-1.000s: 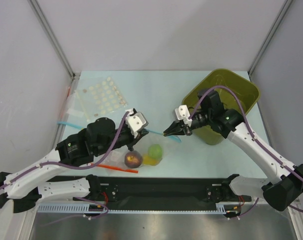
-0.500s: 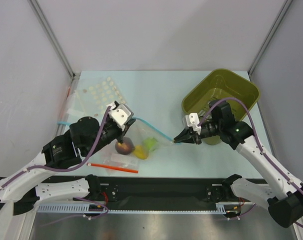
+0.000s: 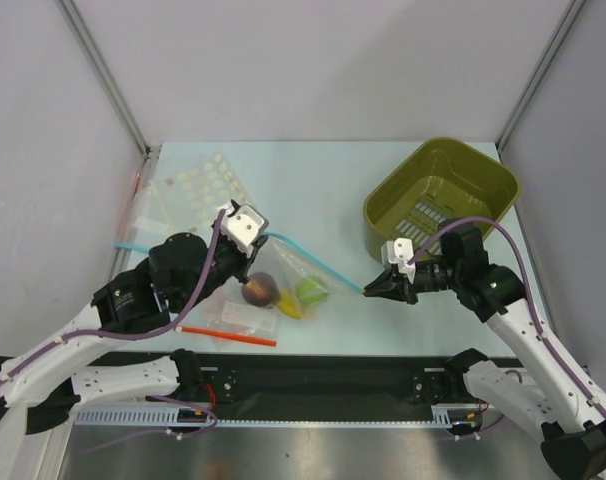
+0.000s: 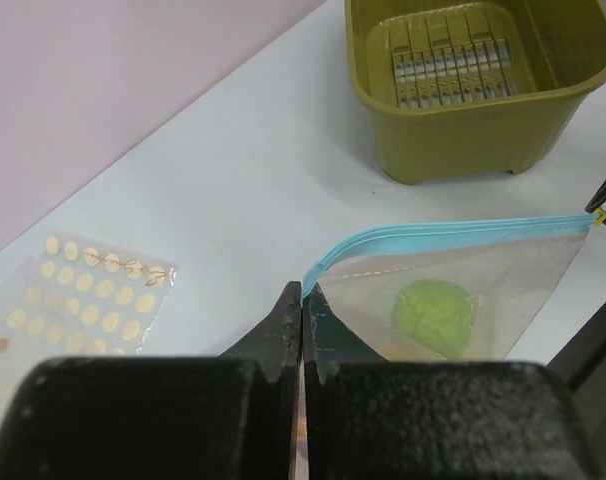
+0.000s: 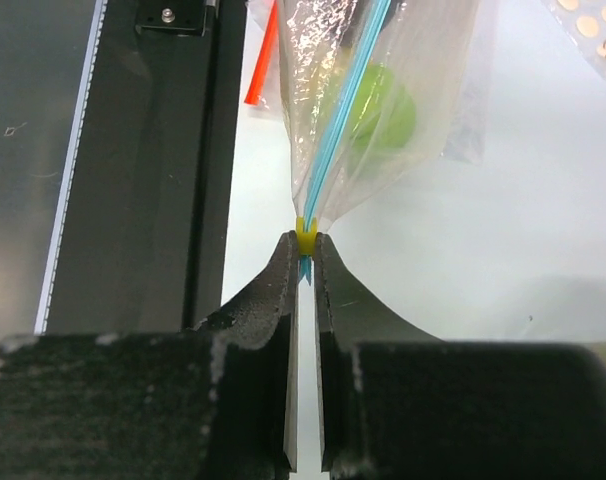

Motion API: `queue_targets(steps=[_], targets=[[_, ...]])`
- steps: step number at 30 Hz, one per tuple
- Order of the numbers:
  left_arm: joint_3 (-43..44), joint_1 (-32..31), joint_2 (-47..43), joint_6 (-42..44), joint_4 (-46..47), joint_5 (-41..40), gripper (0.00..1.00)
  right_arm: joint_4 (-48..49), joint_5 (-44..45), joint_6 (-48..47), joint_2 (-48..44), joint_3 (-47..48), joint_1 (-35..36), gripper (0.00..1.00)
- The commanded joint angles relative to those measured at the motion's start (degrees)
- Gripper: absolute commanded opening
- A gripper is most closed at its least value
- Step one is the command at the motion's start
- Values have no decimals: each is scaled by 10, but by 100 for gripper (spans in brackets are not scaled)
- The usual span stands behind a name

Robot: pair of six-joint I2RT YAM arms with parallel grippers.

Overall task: Place the food in the zip-top bag and seal the zipper
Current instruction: Zip the zipper food storage bag at the center of the board, then place the zipper food storage bag at the center of the board.

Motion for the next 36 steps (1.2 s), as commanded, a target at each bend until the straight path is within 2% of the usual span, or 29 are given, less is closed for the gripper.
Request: queue_targets(steps=[1, 10, 15, 22, 26, 27, 29, 30, 31, 32, 34, 35, 36], targets=[[-5, 19, -19, -13, 64, -57, 0, -69, 50, 51, -20, -7, -10, 0], [-75, 31, 10, -89, 125, -10, 0, -91, 121, 196, -42, 52, -10, 0], [-109, 47, 21, -139, 140, 3, 0, -92, 209, 286, -40, 78, -11, 0], [-112, 64, 34, -146, 169, 33, 0, -115, 328, 351, -5, 162, -10, 0], [-100, 66, 50, -149, 168, 35, 1, -143, 337, 358, 20, 191, -10, 1], [-98, 66, 54, -154, 167, 27, 22, -135, 357, 383, 26, 191, -10, 21], [-95, 65, 54, -162, 162, 14, 53, -127, 369, 400, 29, 191, -10, 44], [-92, 65, 54, -166, 162, 7, 63, -114, 375, 409, 28, 191, -10, 82], [-90, 65, 49, -173, 161, -1, 77, -106, 376, 412, 26, 190, -11, 91], [-88, 65, 47, -175, 158, -10, 80, -97, 386, 430, 18, 188, -10, 98], [-76, 66, 44, -176, 153, -29, 86, -66, 401, 468, 8, 183, -11, 100], [-70, 65, 44, -175, 145, -38, 89, -58, 435, 486, 4, 182, -11, 100], [-56, 65, 46, -176, 140, -57, 92, -51, 470, 548, 5, 184, -11, 100]])
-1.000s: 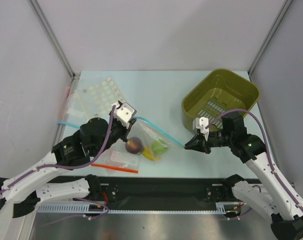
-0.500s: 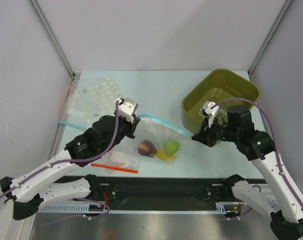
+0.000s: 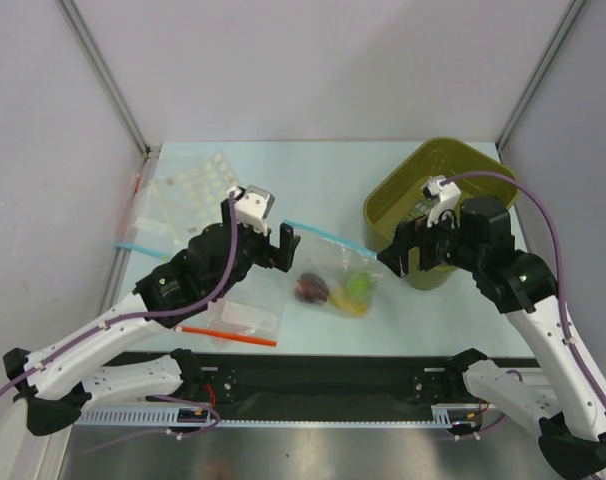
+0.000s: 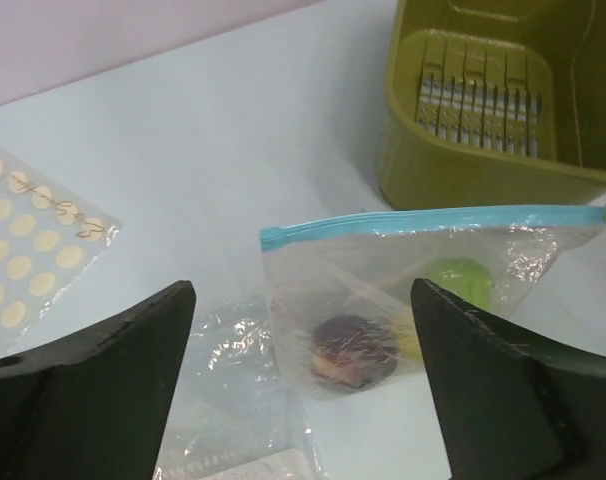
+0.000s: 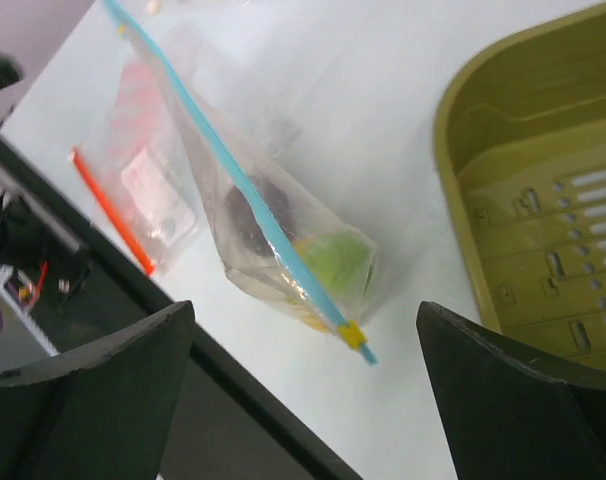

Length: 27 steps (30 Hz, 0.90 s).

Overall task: Place the food in the zip-top bag and seal the zipper
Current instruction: Place the zipper food storage bag at the center of the board, then adjust the bin at the center of the board.

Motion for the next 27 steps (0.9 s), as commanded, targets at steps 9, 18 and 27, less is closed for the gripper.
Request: queue_targets(steps=[9, 18, 27], targets=[[106, 9, 35, -32, -22, -88, 100, -128, 460, 272, 72, 113, -47, 100], [125, 22, 74, -55, -41, -81, 100, -141, 477, 311, 83, 61, -185, 100], [126, 25, 85, -60, -58, -58, 100, -48, 407, 340, 157, 12, -287, 100]])
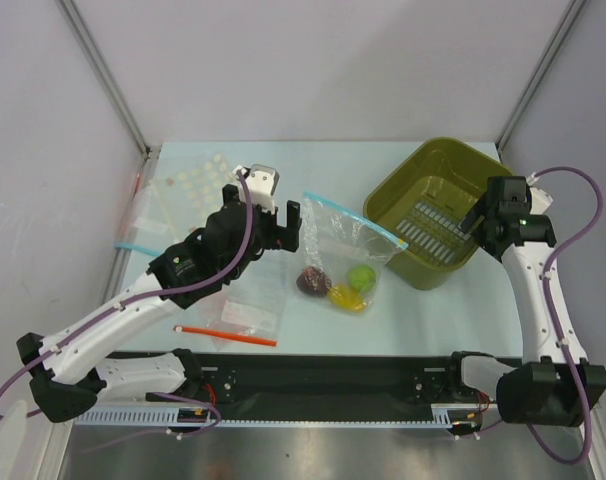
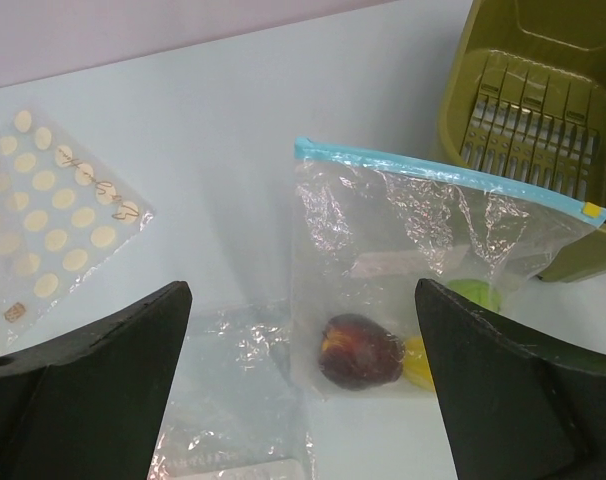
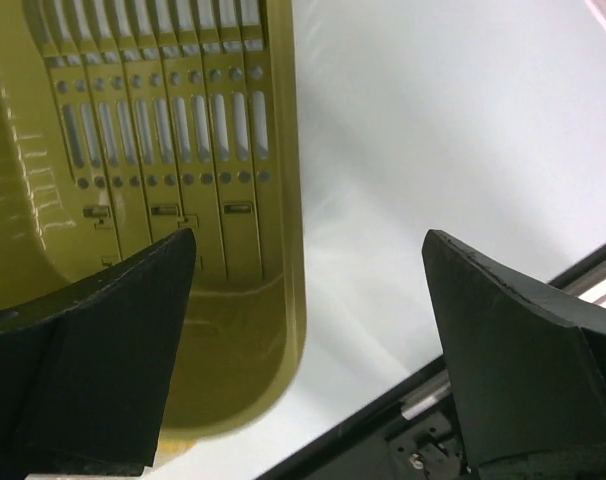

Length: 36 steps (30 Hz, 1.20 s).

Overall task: Place the food in the zip-top bag and seal the zipper
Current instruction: Adjust the bin at the center of the board.

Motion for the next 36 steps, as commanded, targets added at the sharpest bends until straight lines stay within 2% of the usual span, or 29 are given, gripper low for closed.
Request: queue_targets(steps=[1, 4, 5, 7, 8, 10, 11, 15, 19, 23, 30, 32, 36], targets=[[22, 6, -1, -16, -5, 13, 100, 72, -21, 35, 20, -22, -19, 100], [22, 6, -3, -13, -13, 16, 100, 94, -22, 56, 48, -31, -24, 94], [22, 6, -4, -8, -13, 17, 100, 102, -22, 62, 51, -36, -27, 81], [22, 6, -7, -4, -15, 15, 100, 144, -22, 79, 44, -61, -31, 63], [22, 6, -7, 2, -15, 14, 100, 162, -24, 83, 38, -70, -34, 48], [22, 7, -9, 7, -15, 13, 100, 219, -36, 76, 21, -86, -36, 31], [23, 7, -10, 12, -14, 12, 100, 244, -50, 64, 18, -97, -37, 0], [19, 8, -15, 21, -13, 11, 100, 378, -137, 8, -34, -140, -34, 0], [9, 9, -26, 27, -13, 13, 100, 515, -173, -30, -107, -204, -24, 0], [-4, 9, -36, 34, -4, 22, 100, 593, -187, -30, -160, -267, -20, 0], [-3, 10, -36, 35, 5, 35, 100, 567, -161, -27, -177, -278, -21, 0], [-2, 10, -35, 31, 2, 37, 100, 506, -135, -6, -161, -242, -22, 0], [2, 10, -36, 27, -5, 43, 100, 337, -52, 24, -29, -125, -32, 0]])
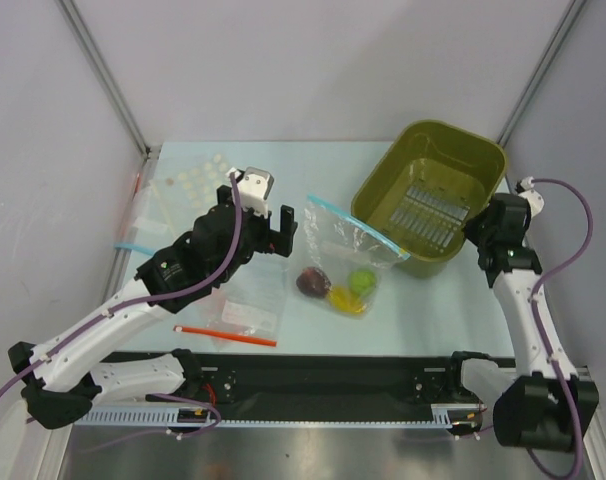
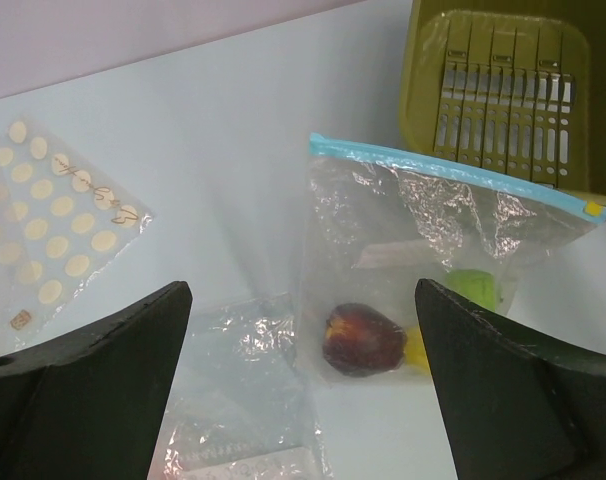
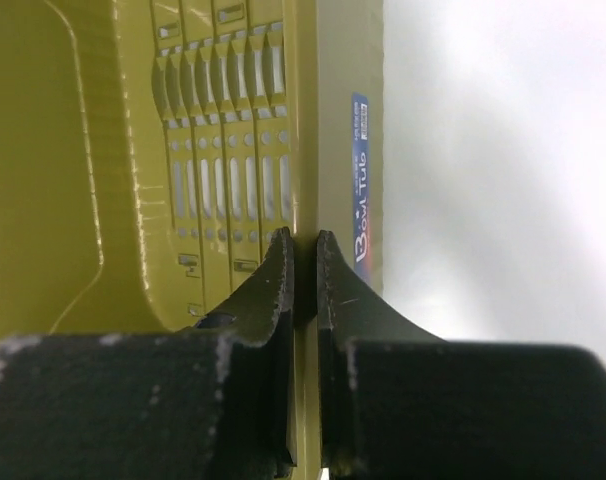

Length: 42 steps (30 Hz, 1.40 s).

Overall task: Place the food in the zip-top bag and seal the zipper
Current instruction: Adjust the bin at the center of the board, then reset both arms

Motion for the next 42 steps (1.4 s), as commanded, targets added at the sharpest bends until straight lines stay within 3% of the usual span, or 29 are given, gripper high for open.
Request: queue_targets(steps=[1, 4, 6, 7, 8, 9, 11, 19, 20, 25, 29, 36, 42], targets=[[9, 4, -8, 3, 9, 12, 100, -82, 67, 55, 85, 118, -13, 0], [8, 4, -17, 0, 1, 11, 100, -106, 62, 70, 133, 155, -16, 0], [4, 4, -24, -5, -6, 6, 100, -98, 50, 79, 142, 159, -18, 24], [3, 4, -29, -7, -9, 5, 100, -89, 47, 83, 145, 162, -17, 40], [-2, 4, -36, -13, -11, 2, 100, -91, 46, 88, 147, 165, -17, 76], [-3, 4, -41, -15, -15, 2, 100, -97, 47, 91, 148, 173, -17, 84], [-11, 4, -54, -24, -17, -1, 100, -121, 51, 85, 148, 196, -14, 91], [-18, 4, -67, -47, -37, -2, 100, -230, 97, 37, 68, 251, 31, 95], [-19, 4, -67, -48, -37, -3, 100, -235, 89, 25, 54, 250, 38, 100], [-26, 4, -75, -50, -35, 20, 100, -175, 26, 2, -84, 152, 51, 100], [-60, 4, -105, -60, -7, 39, 100, -142, -96, -35, -170, 76, 51, 100], [-133, 4, -166, -75, 64, 37, 100, -192, -107, -24, -227, 30, 51, 100], [-148, 4, -174, -93, 53, 25, 100, -205, -84, -31, -241, 26, 67, 100]])
